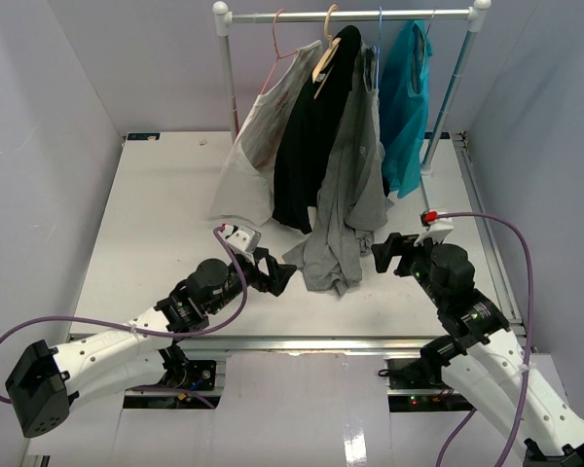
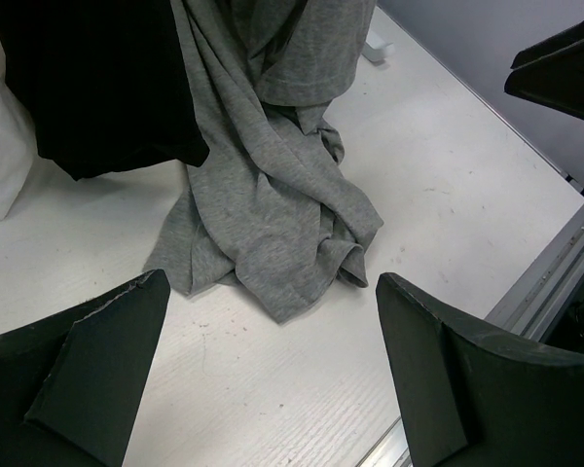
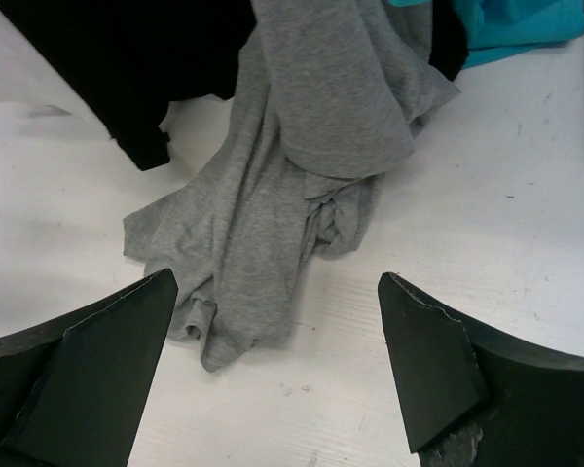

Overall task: Place the t-shirt on the hanger
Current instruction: Reset both arms

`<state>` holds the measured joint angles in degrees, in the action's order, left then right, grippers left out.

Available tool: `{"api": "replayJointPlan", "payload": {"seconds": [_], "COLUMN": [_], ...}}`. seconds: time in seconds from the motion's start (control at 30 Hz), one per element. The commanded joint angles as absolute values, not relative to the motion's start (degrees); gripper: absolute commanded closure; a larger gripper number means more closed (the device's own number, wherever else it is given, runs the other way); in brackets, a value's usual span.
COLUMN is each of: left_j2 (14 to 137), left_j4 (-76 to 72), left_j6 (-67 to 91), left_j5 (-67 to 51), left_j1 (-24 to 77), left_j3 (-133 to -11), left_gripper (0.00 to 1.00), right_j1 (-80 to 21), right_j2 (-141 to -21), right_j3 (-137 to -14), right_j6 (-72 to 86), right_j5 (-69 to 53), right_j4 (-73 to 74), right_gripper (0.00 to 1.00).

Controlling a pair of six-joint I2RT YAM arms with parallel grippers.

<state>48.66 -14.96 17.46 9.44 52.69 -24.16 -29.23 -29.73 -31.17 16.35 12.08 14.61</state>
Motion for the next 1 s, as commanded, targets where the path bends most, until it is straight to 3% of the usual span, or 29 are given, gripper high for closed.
{"api": "replayJointPlan", "payload": {"seconds": [0.0, 0.23, 0.97], "left_j2": [46.2, 41.8, 41.2], "left_j4": [-14.2, -14.4, -14.6], "left_j6": [17.0, 17.4, 17.4], "left_j5": [10.2, 13.3, 13.2], "left_j1": [52.9, 52.9, 52.9], "left_j3": [-25.9, -24.4, -24.0], "left_gripper": [0.02, 0.02, 0.02], "right_j1": [-33.7, -39.8, -40.4], "right_j2": [-28.6, -30.4, -26.6], "right_j3": [-31.0, -31.7, -30.5], "right_j6": [14.8, 13.9, 11.9], "right_j5": [13.8, 17.5, 13.9], "right_j4": [9.6, 9.8, 8.8], "right_gripper": [0.10, 0.10, 0.10]}}
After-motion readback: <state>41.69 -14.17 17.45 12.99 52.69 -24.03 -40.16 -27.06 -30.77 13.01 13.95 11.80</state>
